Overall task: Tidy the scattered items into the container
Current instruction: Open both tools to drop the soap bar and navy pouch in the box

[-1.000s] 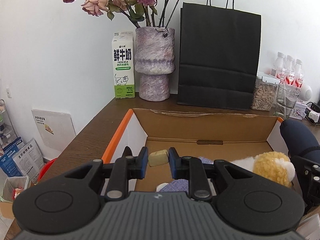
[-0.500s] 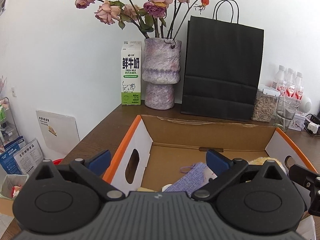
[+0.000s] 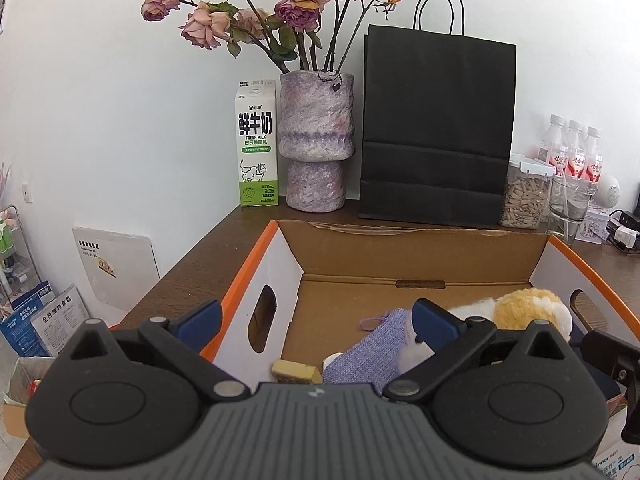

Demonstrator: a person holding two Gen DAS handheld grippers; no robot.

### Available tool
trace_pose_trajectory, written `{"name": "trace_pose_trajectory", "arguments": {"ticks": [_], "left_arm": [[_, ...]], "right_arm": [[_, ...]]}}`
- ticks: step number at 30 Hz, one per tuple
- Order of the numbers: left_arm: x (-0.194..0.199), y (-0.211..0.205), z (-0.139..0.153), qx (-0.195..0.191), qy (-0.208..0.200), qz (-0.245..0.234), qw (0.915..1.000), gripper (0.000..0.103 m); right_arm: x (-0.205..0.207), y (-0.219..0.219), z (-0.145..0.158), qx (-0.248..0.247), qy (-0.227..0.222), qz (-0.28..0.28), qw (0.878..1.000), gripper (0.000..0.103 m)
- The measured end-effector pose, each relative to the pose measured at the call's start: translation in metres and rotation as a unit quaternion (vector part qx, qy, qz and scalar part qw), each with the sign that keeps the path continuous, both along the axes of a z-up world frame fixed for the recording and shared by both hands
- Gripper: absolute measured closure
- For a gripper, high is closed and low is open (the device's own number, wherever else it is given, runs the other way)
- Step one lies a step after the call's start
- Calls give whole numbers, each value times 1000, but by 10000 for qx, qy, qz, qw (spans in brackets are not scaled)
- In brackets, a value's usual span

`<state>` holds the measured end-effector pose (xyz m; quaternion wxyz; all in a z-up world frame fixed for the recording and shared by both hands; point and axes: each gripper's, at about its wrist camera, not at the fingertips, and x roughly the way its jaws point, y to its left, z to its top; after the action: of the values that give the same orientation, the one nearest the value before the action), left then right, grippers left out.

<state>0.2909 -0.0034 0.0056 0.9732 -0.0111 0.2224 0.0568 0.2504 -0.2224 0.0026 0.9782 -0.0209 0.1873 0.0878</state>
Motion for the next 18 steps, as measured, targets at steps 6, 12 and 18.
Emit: {"name": "trace_pose_trajectory", "arguments": {"ticks": [6, 12, 18], "left_arm": [[-14, -1, 1, 3, -182, -48, 9998, 0], [-34, -8, -5, 136, -211, -131, 9996, 0], [-65, -11, 0, 207, -199, -285, 9992, 0]], "right_arm": [[-17, -1, -3, -68, -109, 14, 9999, 3], [-43, -1, -8, -124, -253, 46, 9996, 3], [-71, 1, -4, -223, -239, 97, 9994, 3]]}}
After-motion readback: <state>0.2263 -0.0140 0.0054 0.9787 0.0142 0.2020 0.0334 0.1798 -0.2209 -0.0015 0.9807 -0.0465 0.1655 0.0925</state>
